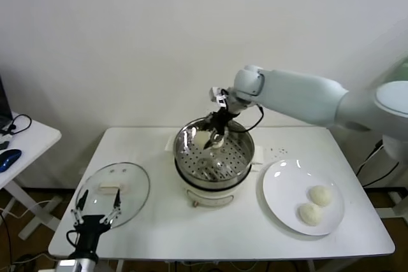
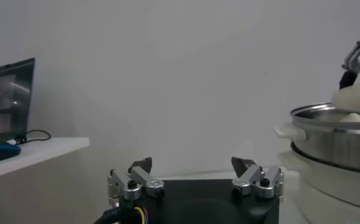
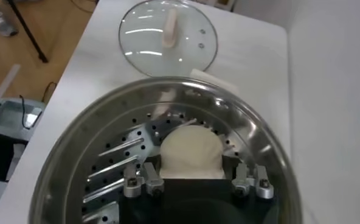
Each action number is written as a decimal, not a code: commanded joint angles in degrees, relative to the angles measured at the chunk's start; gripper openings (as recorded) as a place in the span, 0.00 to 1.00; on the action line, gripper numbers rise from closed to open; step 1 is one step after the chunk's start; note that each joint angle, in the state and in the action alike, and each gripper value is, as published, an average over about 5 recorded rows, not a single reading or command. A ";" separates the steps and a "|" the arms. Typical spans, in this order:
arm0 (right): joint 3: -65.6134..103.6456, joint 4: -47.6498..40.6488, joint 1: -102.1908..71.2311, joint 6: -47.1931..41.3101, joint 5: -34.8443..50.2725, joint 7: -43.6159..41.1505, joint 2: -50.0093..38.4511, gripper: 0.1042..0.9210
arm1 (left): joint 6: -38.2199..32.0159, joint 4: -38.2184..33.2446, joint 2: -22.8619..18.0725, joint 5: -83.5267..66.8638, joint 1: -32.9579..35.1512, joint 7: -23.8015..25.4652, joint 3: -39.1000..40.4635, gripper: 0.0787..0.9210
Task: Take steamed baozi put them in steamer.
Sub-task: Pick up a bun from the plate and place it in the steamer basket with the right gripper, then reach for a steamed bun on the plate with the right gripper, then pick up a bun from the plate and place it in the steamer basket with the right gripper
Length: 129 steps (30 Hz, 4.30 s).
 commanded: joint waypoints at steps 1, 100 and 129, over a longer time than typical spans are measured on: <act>0.49 -2.50 -3.69 0.07 -2.42 -0.05 3.44 0.68 | -0.12 0.32 -0.23 0.11 -0.08 0.01 0.06 0.88; 23.04 19.06 -32.19 9.99 -45.30 -6.62 -44.42 0.88 | -0.17 3.60 1.61 1.65 -1.17 -0.58 0.92 0.88; 10.00 25.23 -7.70 13.03 -37.95 -8.38 -45.67 0.72 | 0.41 2.91 1.30 2.62 -1.80 -0.56 1.83 0.88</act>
